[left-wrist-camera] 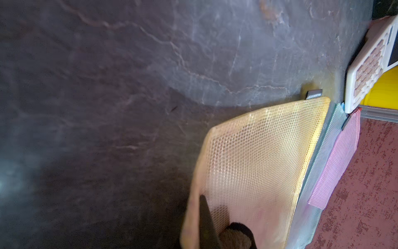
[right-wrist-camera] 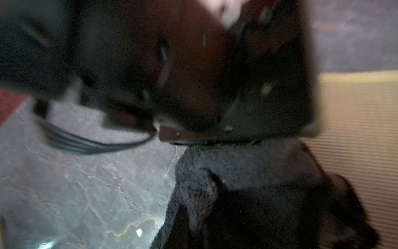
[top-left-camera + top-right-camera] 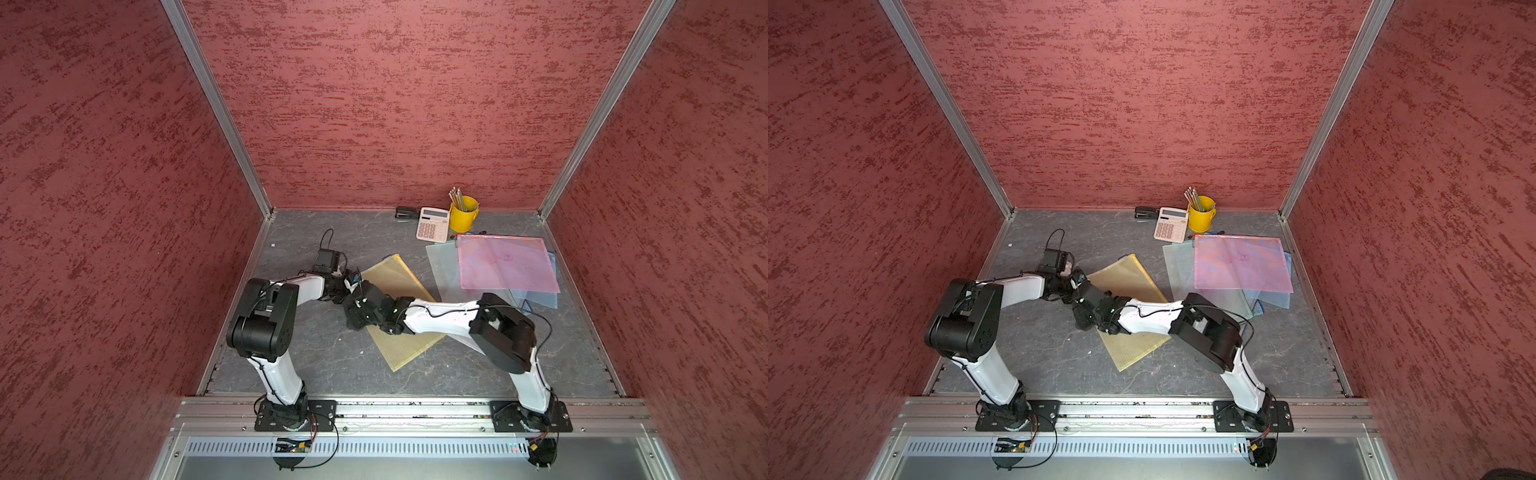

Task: Wipe the document bag
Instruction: Wipe the dirt from the document bag.

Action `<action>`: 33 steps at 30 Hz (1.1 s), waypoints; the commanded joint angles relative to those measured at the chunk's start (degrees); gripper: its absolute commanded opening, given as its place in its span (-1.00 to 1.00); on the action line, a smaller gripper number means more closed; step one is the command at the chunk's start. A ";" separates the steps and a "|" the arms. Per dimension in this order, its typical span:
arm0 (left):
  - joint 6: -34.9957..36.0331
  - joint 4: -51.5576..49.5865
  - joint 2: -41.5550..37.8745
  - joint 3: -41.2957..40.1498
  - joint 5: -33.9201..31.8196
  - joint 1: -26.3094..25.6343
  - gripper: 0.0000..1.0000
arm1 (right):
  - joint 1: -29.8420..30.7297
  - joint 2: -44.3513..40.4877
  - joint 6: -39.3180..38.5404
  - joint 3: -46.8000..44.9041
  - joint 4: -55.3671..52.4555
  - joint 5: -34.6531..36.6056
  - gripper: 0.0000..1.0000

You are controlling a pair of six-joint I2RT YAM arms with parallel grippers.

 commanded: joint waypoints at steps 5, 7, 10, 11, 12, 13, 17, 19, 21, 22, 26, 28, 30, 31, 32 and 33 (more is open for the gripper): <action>-0.86 0.55 0.81 0.47 0.71 -0.53 -1.00 | -1.12 3.06 3.90 -9.36 1.27 -5.28 -1.00; -0.39 0.02 0.88 0.98 0.63 -0.49 -1.00 | -1.89 4.14 4.80 -9.75 -2.28 -7.10 -1.00; 0.90 -0.87 0.92 1.80 0.75 0.32 -1.00 | -3.48 0.65 11.13 -18.83 -0.29 -11.80 -1.00; 1.28 -0.83 0.85 1.95 1.03 0.82 -1.00 | -3.60 -1.98 13.70 -23.38 0.47 -12.54 -1.00; 1.62 -0.96 0.81 1.92 1.30 1.36 -1.00 | -3.60 -4.34 15.90 -27.36 0.76 -13.17 -1.00; 2.11 -0.96 0.73 1.97 1.79 1.94 -1.00 | -3.60 -7.20 18.55 -32.48 1.16 -14.59 -1.00; 7.23 -3.84 0.77 3.71 3.00 3.87 -1.00 | -0.83 -20.34 26.71 -45.66 -3.91 -17.32 -1.00; 10.58 -5.69 0.47 4.67 3.33 4.09 -1.00 | 0.17 -25.87 26.38 -45.15 -10.78 -16.47 -1.00; 13.15 -7.57 -0.17 5.37 3.45 4.11 -1.00 | -0.42 -31.13 23.94 -39.99 -18.40 -11.14 -1.00; 14.38 -8.28 -0.68 5.38 3.45 4.09 -1.00 | -1.65 -32.81 22.01 -36.05 -21.07 -7.85 -1.00; 19.36 -11.73 -2.00 5.88 3.24 4.09 -1.00 | -8.42 -29.84 13.53 -20.74 -19.93 -1.72 -1.00; 22.37 -13.97 -2.01 6.69 2.81 4.05 -1.00 | -10.57 -24.66 9.08 -14.48 -17.65 -0.49 -1.00; 24.80 -16.44 -1.93 7.79 1.97 3.93 -1.00 | -11.91 -18.58 5.97 -9.08 -14.92 0.59 -1.00; 26.34 -17.74 -1.83 8.32 1.63 3.84 -1.00 | -12.54 -15.49 5.19 -6.60 -13.11 0.32 -1.00; 27.34 -18.72 -1.87 8.86 1.10 3.77 -1.00 | -12.95 -12.33 4.65 -4.50 -11.81 -0.10 -1.00; 28.00 -19.15 -1.93 9.12 0.95 3.75 -1.00 | -13.00 -9.73 4.17 -2.66 -11.62 -0.56 -1.00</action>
